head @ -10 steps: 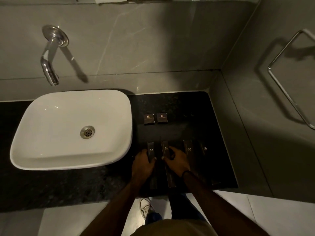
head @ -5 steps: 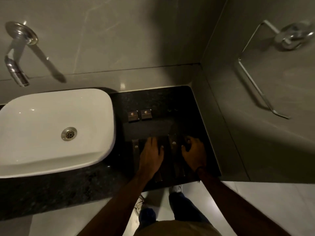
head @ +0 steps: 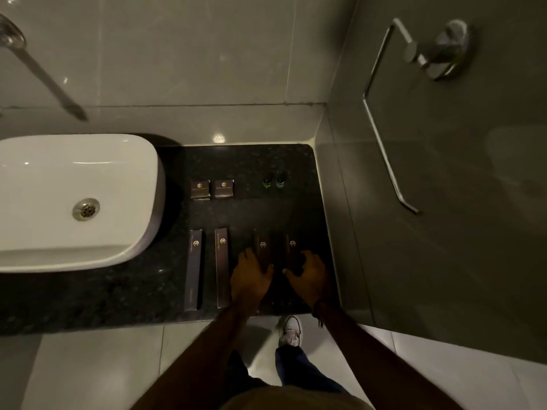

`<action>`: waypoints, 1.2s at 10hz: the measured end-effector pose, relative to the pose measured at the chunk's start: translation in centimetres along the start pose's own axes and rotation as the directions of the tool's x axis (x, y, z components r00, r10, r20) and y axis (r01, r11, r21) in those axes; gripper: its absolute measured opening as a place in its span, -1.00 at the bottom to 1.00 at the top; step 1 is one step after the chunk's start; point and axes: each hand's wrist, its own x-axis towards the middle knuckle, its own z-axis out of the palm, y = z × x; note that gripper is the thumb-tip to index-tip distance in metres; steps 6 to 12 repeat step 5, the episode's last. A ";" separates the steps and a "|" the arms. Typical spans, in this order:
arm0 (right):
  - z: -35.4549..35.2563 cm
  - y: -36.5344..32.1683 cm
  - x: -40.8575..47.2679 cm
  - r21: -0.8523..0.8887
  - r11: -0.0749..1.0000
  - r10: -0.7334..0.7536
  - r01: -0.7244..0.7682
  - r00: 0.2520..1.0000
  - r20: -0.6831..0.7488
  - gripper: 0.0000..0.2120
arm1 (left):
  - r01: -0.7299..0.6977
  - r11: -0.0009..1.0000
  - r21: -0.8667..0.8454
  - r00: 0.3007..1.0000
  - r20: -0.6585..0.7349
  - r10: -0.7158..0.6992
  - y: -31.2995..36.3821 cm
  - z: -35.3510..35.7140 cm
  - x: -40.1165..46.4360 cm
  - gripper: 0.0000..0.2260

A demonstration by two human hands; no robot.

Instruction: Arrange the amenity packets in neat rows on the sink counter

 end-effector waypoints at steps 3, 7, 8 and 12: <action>0.0 -0.1 -0.1 0.027 1.000 -0.008 0.008 1.000 0.027 -0.41 | -0.014 1.000 0.020 1.000 -0.011 0.014 0.1 -0.1 -0.9 -0.46; -0.1 0.2 -0.1 0.094 0.996 0.003 0.003 0.998 -0.065 -0.38 | -0.018 1.000 0.007 0.999 -0.036 0.018 -0.4 0.0 -0.7 -0.43; -0.1 0.2 -0.1 0.094 0.996 0.003 0.003 0.998 -0.065 -0.38 | -0.018 1.000 0.007 0.999 -0.036 0.018 -0.4 0.0 -0.7 -0.43; -0.1 0.2 -0.1 0.094 0.996 0.003 0.003 0.998 -0.065 -0.38 | -0.018 1.000 0.007 0.999 -0.036 0.018 -0.4 0.0 -0.7 -0.43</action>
